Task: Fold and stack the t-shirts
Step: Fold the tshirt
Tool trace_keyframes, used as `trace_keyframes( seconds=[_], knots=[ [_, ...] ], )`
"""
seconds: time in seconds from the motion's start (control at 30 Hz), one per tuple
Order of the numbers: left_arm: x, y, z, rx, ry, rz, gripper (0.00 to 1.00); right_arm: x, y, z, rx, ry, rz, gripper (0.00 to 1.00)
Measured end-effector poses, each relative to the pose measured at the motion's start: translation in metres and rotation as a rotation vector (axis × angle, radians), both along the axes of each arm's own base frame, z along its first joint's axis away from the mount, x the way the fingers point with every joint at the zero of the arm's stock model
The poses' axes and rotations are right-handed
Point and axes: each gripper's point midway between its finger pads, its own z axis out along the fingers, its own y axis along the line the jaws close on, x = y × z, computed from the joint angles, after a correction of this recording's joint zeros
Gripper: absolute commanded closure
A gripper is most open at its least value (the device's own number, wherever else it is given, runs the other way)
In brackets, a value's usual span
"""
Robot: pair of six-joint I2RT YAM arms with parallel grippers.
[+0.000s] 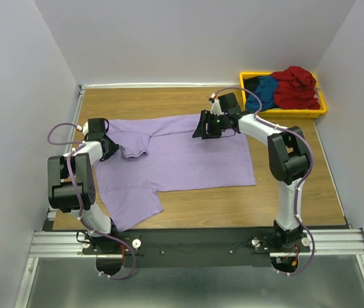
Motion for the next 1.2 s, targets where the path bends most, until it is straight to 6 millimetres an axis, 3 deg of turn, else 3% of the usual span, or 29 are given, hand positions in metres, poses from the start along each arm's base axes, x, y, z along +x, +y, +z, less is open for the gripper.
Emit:
trace_keyframes(
  seconds=[0.03, 0.13, 0.53, 0.57, 0.73, 1.03, 1.2],
  knots=[
    [0.001, 0.000, 0.000, 0.000, 0.000, -0.001, 0.74, 0.000, 0.000, 0.000, 0.000, 0.000, 0.000, 0.38],
    [0.002, 0.000, -0.001, 0.002, 0.002, -0.007, 0.80, 0.000, 0.000, 0.000, 0.000, 0.001, 0.000, 0.38],
    [0.009, 0.002, 0.007, 0.021, 0.000, -0.028, 0.81, -0.003, -0.001, -0.004, -0.005, 0.009, 0.000, 0.38],
    [0.009, 0.002, 0.007, 0.022, 0.000, -0.029, 0.87, -0.003, -0.001, -0.004, -0.005, 0.009, 0.000, 0.37],
    [0.010, 0.002, 0.006, 0.025, 0.004, -0.035, 1.00, -0.003, -0.001, -0.004, -0.005, 0.009, 0.001, 0.37],
    [-0.002, 0.004, 0.001, 0.041, 0.061, -0.044, 1.00, -0.006, -0.003, -0.008, -0.011, 0.018, 0.002, 0.37],
    [-0.002, 0.015, 0.010, 0.102, 0.090, -0.039, 1.00, -0.008, -0.004, -0.011, -0.014, 0.025, 0.003, 0.37]
  ],
)
